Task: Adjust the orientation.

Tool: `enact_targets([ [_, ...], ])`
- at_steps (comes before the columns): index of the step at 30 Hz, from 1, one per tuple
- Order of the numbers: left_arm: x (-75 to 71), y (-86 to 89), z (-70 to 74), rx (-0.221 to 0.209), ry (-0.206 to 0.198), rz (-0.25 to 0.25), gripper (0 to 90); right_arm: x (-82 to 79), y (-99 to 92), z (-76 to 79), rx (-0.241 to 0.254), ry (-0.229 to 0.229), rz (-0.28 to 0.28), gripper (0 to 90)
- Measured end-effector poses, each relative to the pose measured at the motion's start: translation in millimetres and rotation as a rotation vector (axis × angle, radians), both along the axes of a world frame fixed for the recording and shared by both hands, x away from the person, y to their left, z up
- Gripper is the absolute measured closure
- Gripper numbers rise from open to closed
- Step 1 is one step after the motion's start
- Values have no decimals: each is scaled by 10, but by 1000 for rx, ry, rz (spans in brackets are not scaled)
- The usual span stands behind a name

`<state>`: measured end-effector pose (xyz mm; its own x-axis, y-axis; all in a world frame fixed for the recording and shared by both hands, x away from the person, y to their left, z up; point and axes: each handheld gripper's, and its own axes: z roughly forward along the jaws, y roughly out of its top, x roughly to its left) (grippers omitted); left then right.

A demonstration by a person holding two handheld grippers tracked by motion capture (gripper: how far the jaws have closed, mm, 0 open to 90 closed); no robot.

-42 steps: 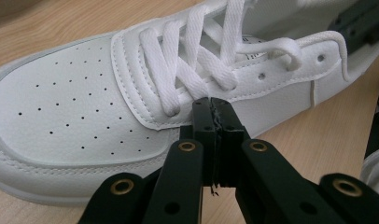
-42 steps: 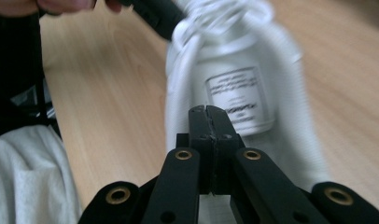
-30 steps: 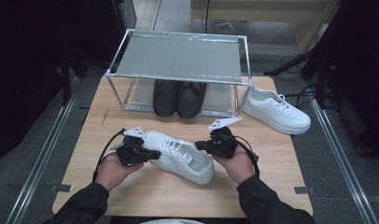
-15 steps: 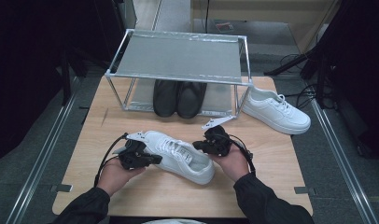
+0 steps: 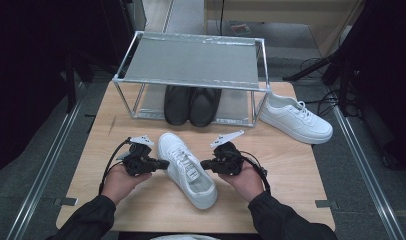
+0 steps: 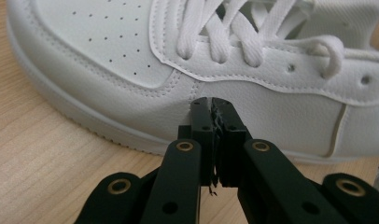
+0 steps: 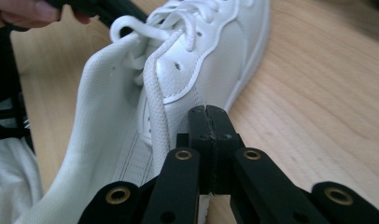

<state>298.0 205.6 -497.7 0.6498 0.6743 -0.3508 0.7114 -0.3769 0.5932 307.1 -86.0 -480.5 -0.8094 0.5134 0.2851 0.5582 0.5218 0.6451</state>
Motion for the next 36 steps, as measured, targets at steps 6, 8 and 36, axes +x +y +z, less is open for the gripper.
enact_targets([
  [6, 54, -11, 7, 17, -20, 6, 886, -86, 38, -16, 9, -2, 0, 900],
  [8, 81, -6, 4, 15, -24, 14, 887, -114, 59, -14, 5, -9, 1, 900],
  [36, 168, 108, 187, -72, -50, -24, 554, 11, -385, 139, 110, -123, -40, 693],
])
